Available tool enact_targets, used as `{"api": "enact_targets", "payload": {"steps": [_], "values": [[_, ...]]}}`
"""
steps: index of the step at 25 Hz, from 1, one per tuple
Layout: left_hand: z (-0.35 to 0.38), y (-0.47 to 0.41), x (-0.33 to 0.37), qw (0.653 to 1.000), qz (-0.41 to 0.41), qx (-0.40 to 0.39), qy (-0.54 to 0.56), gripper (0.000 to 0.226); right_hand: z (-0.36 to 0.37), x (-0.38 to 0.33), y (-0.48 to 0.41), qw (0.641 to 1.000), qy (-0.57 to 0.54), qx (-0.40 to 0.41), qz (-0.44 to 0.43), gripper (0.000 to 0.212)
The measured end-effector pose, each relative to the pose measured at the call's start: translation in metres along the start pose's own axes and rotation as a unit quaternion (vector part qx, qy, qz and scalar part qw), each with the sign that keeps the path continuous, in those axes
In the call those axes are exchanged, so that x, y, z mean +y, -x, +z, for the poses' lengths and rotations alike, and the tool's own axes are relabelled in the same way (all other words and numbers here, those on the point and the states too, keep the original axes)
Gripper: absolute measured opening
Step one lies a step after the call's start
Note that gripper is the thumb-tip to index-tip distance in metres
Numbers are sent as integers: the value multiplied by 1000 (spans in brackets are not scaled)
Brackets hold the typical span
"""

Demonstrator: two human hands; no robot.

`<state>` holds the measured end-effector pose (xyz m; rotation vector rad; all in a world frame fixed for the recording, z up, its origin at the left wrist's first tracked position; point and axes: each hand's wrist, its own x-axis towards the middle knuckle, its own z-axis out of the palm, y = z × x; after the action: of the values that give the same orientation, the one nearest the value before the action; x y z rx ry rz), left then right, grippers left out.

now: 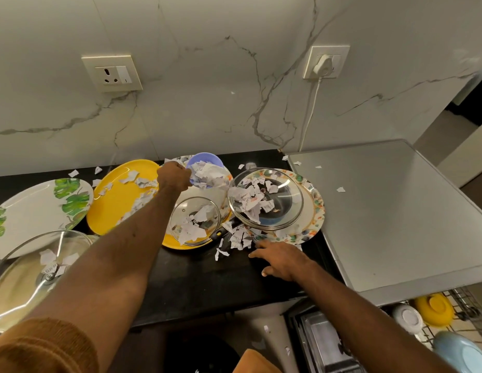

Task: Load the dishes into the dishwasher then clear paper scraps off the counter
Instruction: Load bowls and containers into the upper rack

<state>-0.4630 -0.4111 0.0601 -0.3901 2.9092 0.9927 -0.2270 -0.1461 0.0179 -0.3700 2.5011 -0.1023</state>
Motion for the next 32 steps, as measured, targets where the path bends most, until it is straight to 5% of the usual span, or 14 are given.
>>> {"api": "enact_targets", "payload": {"steps": [4,7,9,12,17,20,21,25,29,32], "values": [[-25,18,5,986,-33,-48,155,11,-7,9,23,983,-121,134,-44,30],[-38,47,21,972,-18,-125,198,12,-19,8,29,909,-292,295,-27,28],[-42,70,38,957,4,-195,216,16,-33,5,26,835,-431,342,-20,48],[-41,97,61,928,30,-303,213,22,-53,5,16,749,-590,299,-50,99],[-34,135,80,907,69,-365,197,32,-60,5,2,751,-569,334,-14,115],[-33,143,88,945,226,-231,42,44,-57,9,5,737,-570,362,-2,109],[-34,150,92,934,294,-195,55,45,-56,10,8,735,-576,357,-6,106],[-12,174,96,855,382,-318,146,46,-53,7,14,720,-615,319,-40,101],[11,178,81,854,386,-327,124,54,-54,1,16,714,-597,365,14,123],[10,170,73,845,420,-327,50,71,-51,6,16,732,-581,355,12,113]]}}
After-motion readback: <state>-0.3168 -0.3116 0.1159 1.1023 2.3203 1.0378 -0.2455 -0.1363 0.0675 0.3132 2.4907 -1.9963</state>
